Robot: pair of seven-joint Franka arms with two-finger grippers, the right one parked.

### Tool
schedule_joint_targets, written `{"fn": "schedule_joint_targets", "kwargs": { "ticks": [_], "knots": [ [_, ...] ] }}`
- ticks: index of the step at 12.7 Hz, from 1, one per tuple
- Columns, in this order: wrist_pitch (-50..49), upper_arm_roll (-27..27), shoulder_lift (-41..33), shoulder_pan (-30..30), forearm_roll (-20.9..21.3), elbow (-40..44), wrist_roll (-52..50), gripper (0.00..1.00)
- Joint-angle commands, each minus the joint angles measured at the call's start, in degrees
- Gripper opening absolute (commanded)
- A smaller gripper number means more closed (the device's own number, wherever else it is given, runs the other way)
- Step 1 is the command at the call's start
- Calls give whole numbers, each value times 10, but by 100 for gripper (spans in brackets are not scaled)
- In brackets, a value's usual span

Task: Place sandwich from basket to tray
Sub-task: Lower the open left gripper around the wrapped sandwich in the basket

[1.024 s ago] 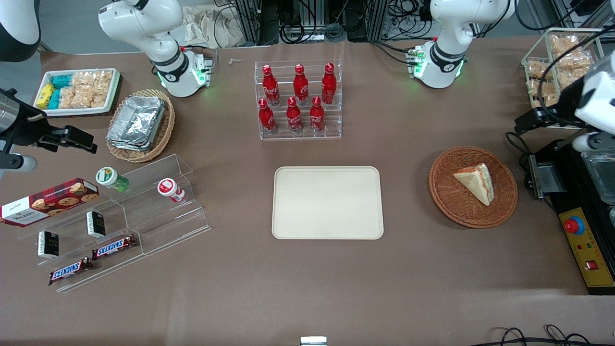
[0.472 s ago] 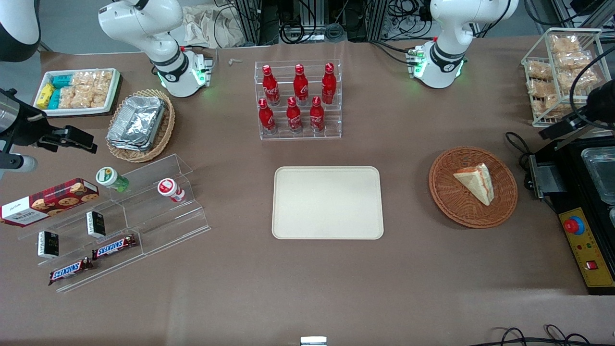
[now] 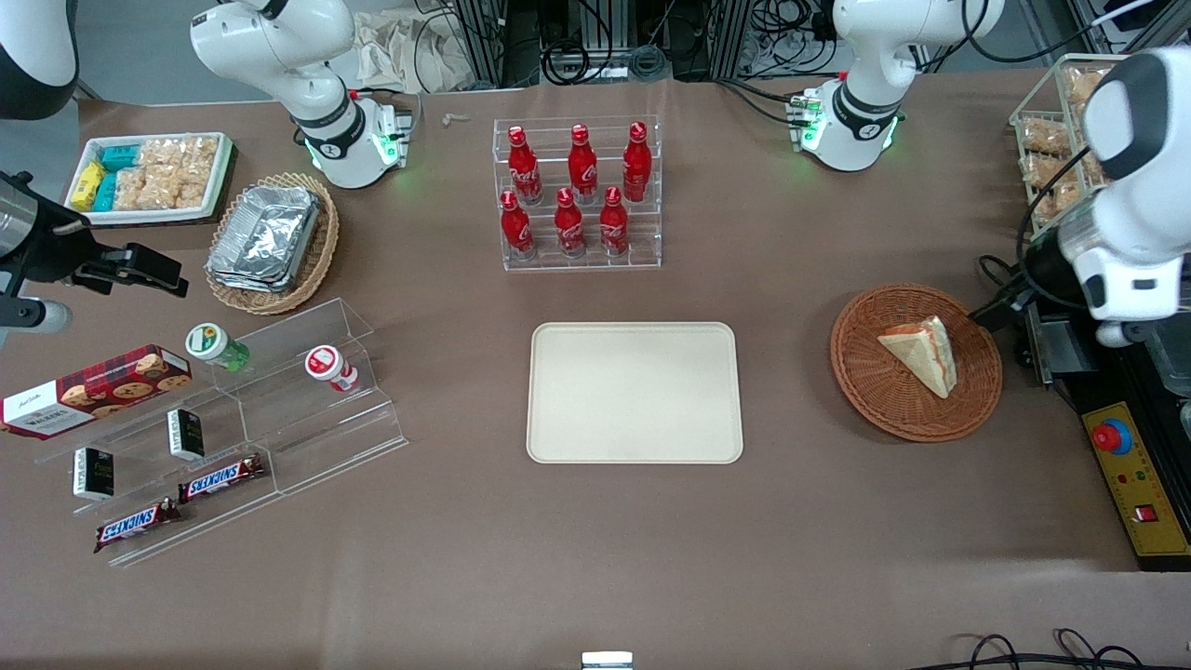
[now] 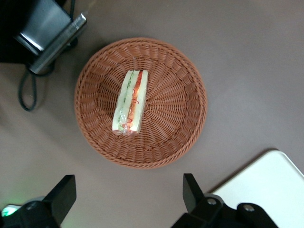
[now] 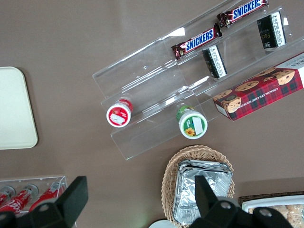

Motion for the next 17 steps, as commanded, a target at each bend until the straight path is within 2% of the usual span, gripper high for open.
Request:
{"fn": "schedule_joint_targets", "kwargs": {
  "ticks": [1,5,11,13,17],
  "knots": [
    [89,-2,-20,-1,21,-104,-28,100],
    [135,0,42,0,73,-115,-28,100],
    [172,12,100,5,73,-121,-8,100],
    [172,25,103,5,71,-127,31,100],
    [203,31,122,5,71,-135,33,100]
  ]
}}
